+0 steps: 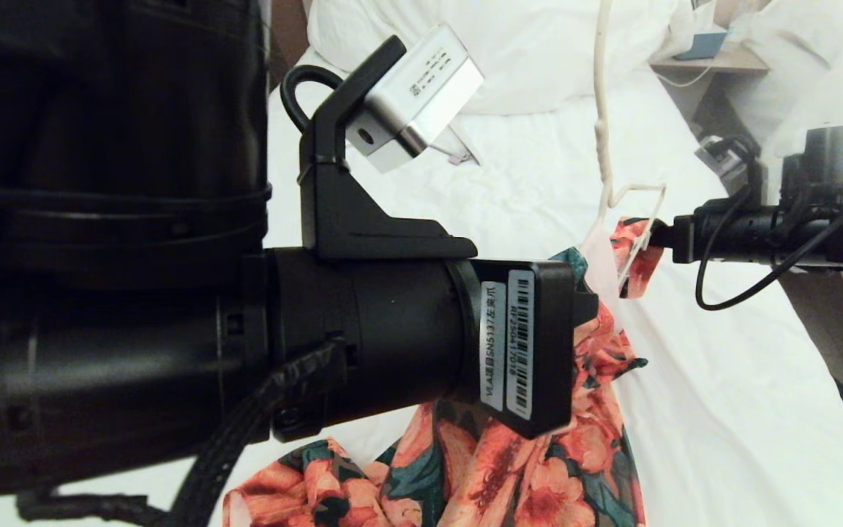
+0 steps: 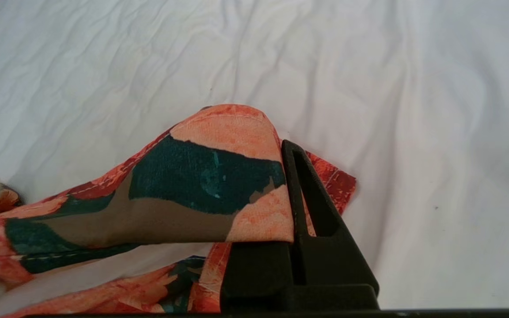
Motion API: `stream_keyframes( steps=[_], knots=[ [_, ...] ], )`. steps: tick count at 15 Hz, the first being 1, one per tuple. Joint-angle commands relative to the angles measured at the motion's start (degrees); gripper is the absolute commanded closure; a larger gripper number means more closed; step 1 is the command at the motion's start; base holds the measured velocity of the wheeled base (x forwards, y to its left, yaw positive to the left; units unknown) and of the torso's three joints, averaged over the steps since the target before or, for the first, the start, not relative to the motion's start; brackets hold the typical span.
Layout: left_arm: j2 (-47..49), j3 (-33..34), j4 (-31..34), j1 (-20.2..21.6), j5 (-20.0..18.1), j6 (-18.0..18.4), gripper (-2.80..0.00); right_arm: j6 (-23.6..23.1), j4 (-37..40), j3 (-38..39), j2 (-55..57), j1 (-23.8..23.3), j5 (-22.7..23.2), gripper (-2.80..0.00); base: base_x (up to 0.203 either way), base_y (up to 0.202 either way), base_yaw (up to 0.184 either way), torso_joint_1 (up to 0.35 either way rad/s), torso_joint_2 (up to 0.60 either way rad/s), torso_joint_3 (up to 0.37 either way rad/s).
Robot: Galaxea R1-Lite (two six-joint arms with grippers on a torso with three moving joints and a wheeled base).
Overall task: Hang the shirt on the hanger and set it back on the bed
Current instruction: Hook the other side of the shirt onto the hanger
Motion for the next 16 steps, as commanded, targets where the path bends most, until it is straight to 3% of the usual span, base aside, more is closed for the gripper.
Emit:
stream_keyframes(
  steps=[1, 13, 16],
  knots=[
    [-0.59, -0.69, 0.48, 0.71, 0.02, -0.11, 0.00, 0.00, -0.04, 0.01, 0.16, -0.63, 0.37, 0.00, 0.000, 0.000, 0.000, 0.000, 0.00, 0.000],
    [3.29, 0.01, 0.65, -0.96, -0.15, -0.17, 0.00, 0.09, 0.02, -2.54, 1.31, -1.74, 1.00, 0.00, 0.000, 0.000, 0.000, 0.000, 0.00, 0.000],
    [4.41, 0.36, 0.65, -1.19, -0.15, -0.17, 0.00, 0.27, 0.36, -2.80, 1.04, -2.93, 3.28, 0.00, 0.000, 0.000, 0.000, 0.000, 0.00, 0.000]
  ],
)
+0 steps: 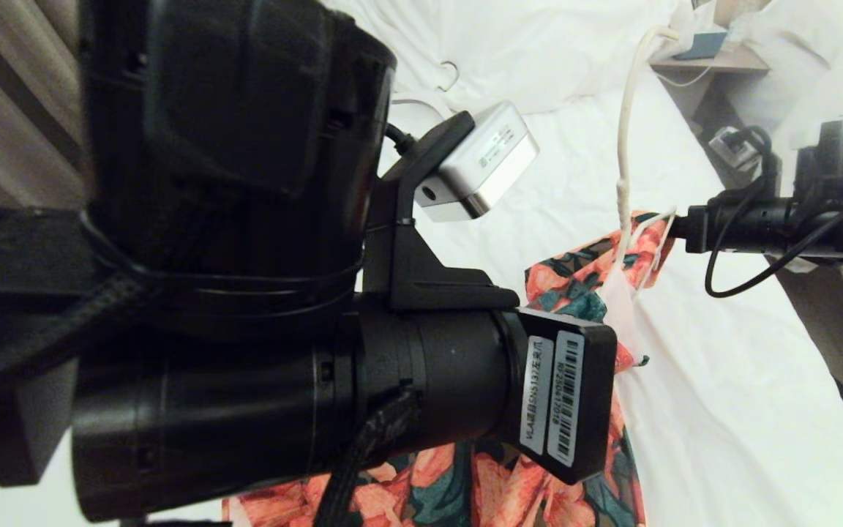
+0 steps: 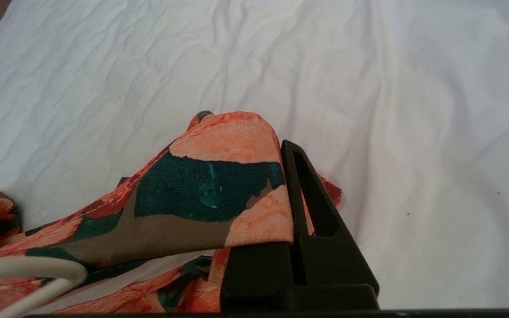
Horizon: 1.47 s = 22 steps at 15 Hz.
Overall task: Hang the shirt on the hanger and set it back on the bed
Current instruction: Hook the other side of the shirt onto the hanger
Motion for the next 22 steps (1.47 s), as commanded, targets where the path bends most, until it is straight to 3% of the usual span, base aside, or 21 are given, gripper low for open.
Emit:
stream_keyframes(
  steps=[1, 8, 22],
  knots=[
    [1.43, 0.14, -0.09, -0.49, 0.10, -0.14, 0.00, -0.03, -0.05, -0.05, -0.08, -0.32, 0.42, 0.00, 0.000, 0.000, 0.000, 0.000, 0.00, 0.000],
    [3.82, 0.40, -0.04, -1.24, 0.36, -0.08, 0.00, -0.03, 0.47, -0.05, -0.76, -0.40, 0.70, 0.00, 0.000, 0.000, 0.000, 0.000, 0.00, 0.000],
    [2.96, 0.14, -0.13, -1.24, 5.15, 0.56, 0.00, -0.29, 15.38, -3.64, -2.53, 0.96, -0.84, 0.00, 0.000, 0.000, 0.000, 0.000, 0.00, 0.000]
  ],
)
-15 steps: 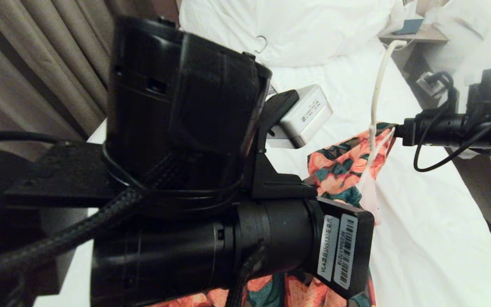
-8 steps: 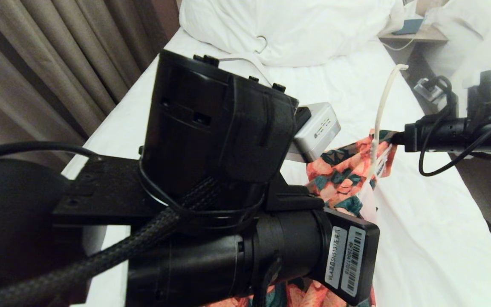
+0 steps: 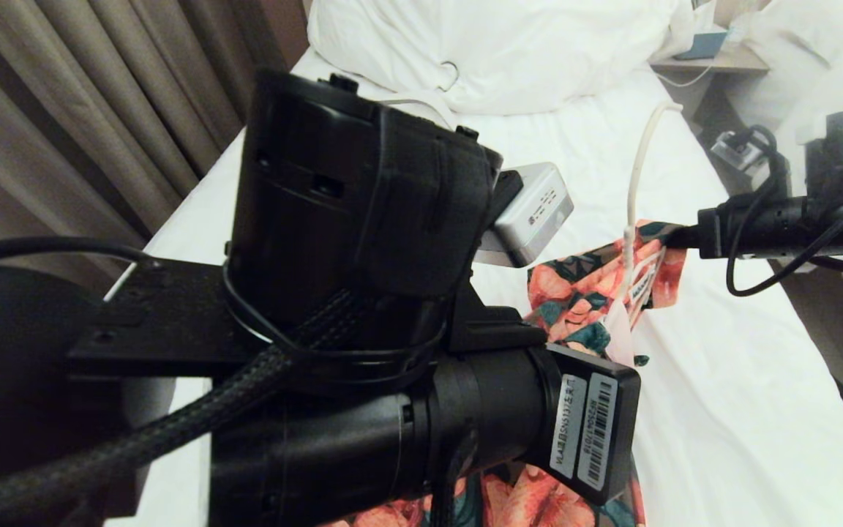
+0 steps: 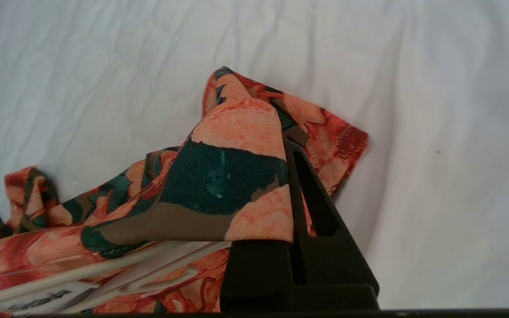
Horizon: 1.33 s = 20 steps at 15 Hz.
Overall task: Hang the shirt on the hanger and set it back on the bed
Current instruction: Hook the other side of the shirt onto the hanger
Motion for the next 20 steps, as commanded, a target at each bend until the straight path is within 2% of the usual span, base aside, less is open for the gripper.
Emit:
stream_keyframes(
  steps=[1, 3, 6, 8, 13, 17, 20],
  knots=[
    [-0.43, 0.00, -0.02, -0.01, 0.86, -0.03, 0.00, -0.04, 0.95, -1.09, 0.33, 0.00, -0.55, 0.00, 0.000, 0.000, 0.000, 0.000, 0.00, 0.000],
    [-0.92, 0.00, -0.02, -0.02, 3.22, 1.56, 0.00, -0.05, 4.47, -3.46, 0.78, 0.00, -1.20, 0.00, 0.000, 0.000, 0.000, 0.000, 0.00, 0.000],
    [-1.74, 0.09, -0.11, -0.01, 6.10, 2.95, 0.00, -0.03, 5.37, -4.79, 0.86, 0.17, -1.21, 0.00, 0.000, 0.000, 0.000, 0.000, 0.00, 0.000],
    [-2.31, 0.35, -0.02, -0.10, 6.77, 4.10, 0.00, -0.03, 7.61, -6.77, 1.10, 0.26, -1.29, 0.00, 0.000, 0.000, 0.000, 0.000, 0.00, 0.000],
    [-4.60, 0.82, 0.12, -1.04, 8.79, 5.70, 0.00, 0.05, 19.98, -16.37, 2.78, 0.79, -1.37, 0.00, 0.000, 0.000, 0.000, 0.000, 0.00, 0.000],
    [-7.05, 1.41, 0.16, -2.12, 9.75, 6.65, 0.00, -0.03, 20.75, -17.31, 4.20, 2.28, -5.34, 0.00, 0.000, 0.000, 0.000, 0.000, 0.00, 0.000],
    [-6.47, 1.85, 0.16, -2.18, 9.93, 7.08, 0.00, 0.13, 20.67, -17.58, 4.20, 2.55, -5.34, 0.00, 0.000, 0.000, 0.000, 0.000, 0.00, 0.000]
  ],
)
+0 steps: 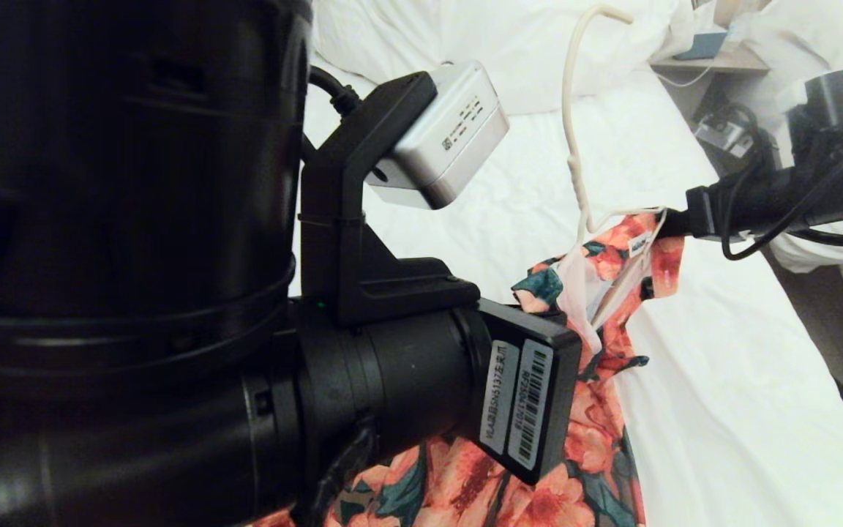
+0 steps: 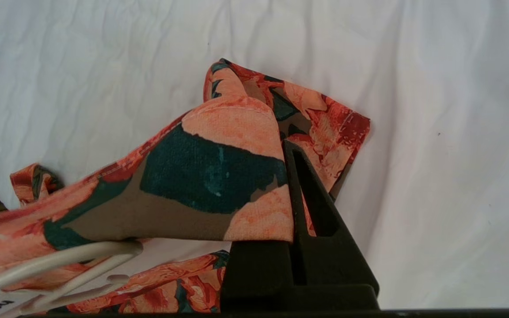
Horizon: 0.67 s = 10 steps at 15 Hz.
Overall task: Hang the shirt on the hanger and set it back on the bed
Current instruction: Hook the other side of the shirt onto the hanger
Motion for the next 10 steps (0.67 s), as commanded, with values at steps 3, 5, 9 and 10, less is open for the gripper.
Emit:
stream_keyframes(
  steps=[3, 5, 9, 10],
  knots=[
    [0.82, 0.95, -0.16, -0.56, 0.13, 0.34, 0.00, 0.25, 1.96, -1.19, -0.01, 0.01, 0.31, 0.00, 0.000, 0.000, 0.000, 0.000, 0.00, 0.000],
    [0.91, 2.03, -0.70, -0.79, 0.13, 2.31, 0.00, 0.28, 5.34, -3.14, 0.05, 0.01, 0.56, 0.00, 0.000, 0.000, 0.000, 0.000, 0.00, 0.000],
    [0.82, 1.94, -0.72, -0.74, 0.22, 2.42, 0.00, 0.26, 11.16, -5.46, -0.09, 0.44, 0.63, 0.00, 0.000, 0.000, 0.000, 0.000, 0.00, 0.000],
    [0.82, 1.94, -0.72, -0.74, 0.22, 2.42, 0.00, 0.20, 13.19, -6.42, -0.02, 0.50, 0.52, 0.00, 0.000, 0.000, 0.000, 0.000, 0.00, 0.000]
  ],
)
